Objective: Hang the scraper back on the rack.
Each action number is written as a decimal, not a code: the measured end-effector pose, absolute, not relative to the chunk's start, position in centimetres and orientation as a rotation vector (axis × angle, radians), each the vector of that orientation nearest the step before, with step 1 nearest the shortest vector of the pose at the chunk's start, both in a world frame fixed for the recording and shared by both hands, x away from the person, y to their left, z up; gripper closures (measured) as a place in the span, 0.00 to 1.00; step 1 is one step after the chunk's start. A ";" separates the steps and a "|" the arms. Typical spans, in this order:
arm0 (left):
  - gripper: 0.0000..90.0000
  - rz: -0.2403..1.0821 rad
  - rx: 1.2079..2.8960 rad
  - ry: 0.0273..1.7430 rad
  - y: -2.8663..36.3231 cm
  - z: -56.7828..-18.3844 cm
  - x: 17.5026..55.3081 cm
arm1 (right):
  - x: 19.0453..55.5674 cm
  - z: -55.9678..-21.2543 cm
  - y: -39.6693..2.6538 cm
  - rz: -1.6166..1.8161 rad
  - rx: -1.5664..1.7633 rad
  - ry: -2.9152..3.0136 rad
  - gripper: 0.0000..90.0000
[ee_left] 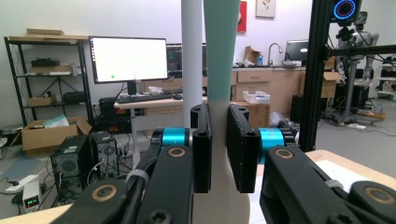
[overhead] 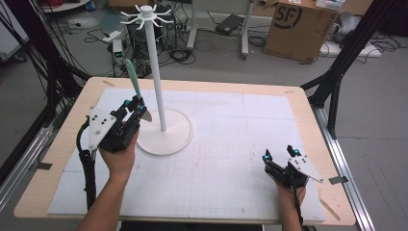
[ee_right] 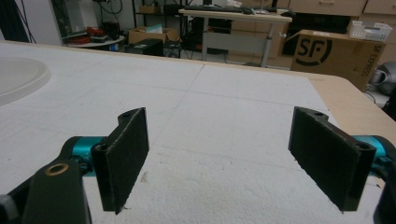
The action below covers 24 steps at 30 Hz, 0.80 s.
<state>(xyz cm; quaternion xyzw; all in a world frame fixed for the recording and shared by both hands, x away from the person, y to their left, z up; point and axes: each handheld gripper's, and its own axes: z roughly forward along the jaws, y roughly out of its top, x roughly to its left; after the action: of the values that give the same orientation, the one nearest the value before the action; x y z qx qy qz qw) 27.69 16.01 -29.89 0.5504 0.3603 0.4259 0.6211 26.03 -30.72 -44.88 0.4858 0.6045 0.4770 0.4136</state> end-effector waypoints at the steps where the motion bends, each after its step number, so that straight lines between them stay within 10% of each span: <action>1: 0.90 0.975 1.261 0.828 15.9 -29.8 27.8 | 26.0 -44.9 -30.7 1.198 1.220 1.520 0.21; 24: 0.90 0.978 1.230 0.819 15.1 -28.5 29.6 | 26.0 -44.9 -30.7 1.198 1.223 1.520 0.21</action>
<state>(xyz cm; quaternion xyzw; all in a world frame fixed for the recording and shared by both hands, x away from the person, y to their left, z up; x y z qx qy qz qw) 29.55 15.11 -28.52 0.5377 0.3579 0.4274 0.6325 26.02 -30.66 -44.90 0.4866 0.6045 0.4764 0.4134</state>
